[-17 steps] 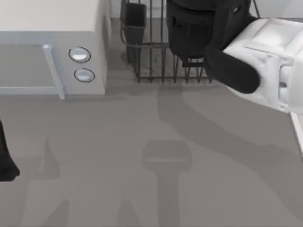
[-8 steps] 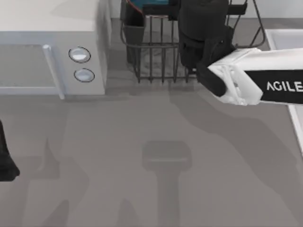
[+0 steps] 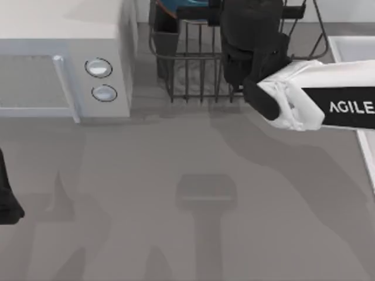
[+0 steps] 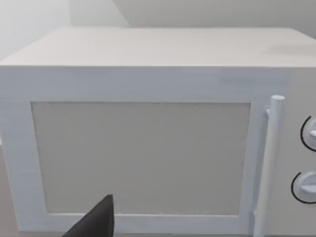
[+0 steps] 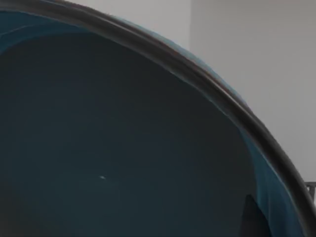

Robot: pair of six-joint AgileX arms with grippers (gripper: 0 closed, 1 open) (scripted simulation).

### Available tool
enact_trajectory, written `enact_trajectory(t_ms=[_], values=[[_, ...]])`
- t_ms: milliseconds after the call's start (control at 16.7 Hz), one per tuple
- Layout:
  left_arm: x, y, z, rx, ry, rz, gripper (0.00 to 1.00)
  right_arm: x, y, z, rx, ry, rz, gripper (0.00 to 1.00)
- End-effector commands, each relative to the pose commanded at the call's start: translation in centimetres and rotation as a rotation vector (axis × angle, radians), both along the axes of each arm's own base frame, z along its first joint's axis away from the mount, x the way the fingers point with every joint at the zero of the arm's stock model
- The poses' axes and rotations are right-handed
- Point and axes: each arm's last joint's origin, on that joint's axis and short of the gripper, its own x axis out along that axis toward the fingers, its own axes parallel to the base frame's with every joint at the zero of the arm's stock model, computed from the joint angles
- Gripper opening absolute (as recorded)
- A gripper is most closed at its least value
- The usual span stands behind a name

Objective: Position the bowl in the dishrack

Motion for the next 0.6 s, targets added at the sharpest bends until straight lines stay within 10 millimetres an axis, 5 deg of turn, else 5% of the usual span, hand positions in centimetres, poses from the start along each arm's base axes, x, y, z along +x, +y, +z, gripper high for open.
enact_trajectory(t_ms=[600], values=[[0.0, 0.0, 0.0, 0.0, 0.0, 0.0, 1.0, 0.0, 0.0, 0.0, 0.0, 0.0, 0.0, 1.0]])
